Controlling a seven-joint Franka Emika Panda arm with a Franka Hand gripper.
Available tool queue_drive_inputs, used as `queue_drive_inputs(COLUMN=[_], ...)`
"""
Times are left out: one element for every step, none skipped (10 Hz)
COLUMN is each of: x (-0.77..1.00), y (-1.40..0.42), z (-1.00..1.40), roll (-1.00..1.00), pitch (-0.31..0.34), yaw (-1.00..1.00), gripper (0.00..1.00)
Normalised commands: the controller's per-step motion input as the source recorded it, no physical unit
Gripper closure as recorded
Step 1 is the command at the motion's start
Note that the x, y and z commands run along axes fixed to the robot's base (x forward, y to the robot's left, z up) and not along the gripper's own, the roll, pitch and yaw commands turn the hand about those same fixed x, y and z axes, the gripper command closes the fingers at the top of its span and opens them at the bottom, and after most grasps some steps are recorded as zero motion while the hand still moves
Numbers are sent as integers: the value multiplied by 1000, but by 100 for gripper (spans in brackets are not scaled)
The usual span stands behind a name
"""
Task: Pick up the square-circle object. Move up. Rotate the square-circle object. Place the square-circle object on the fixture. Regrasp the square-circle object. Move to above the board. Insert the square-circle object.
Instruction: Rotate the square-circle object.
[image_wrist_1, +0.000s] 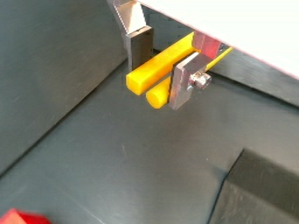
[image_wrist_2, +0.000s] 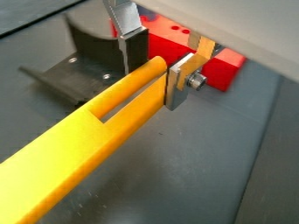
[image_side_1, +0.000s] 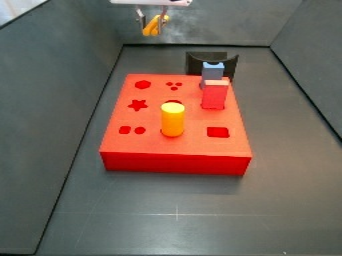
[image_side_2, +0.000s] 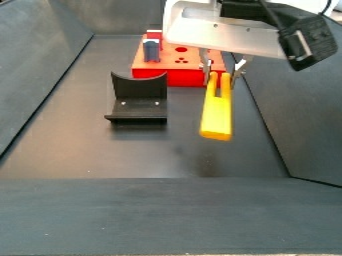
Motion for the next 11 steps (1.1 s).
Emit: queue_drive_inputs(x=[22, 22, 22, 22, 22, 22, 23, 23, 23, 23, 23], y=[9, 10, 10, 10, 11, 11, 11, 11, 11, 11, 12], z=[-16, -16, -15, -15, -15, -15, -15, -15, -15, -15, -14], roll=[0, 0, 0, 0, 0, 0, 0, 0, 0, 0, 0], pitch=[-2, -2, -3, -3, -3, -3, -3, -3, -3, -3, -3], yaw=[-1000, -1000, -1000, -1000, -1000, -1000, -1000, -1000, -1000, -1000, -1000], gripper=[100, 100, 100, 100, 100, 100, 100, 100, 100, 100, 100])
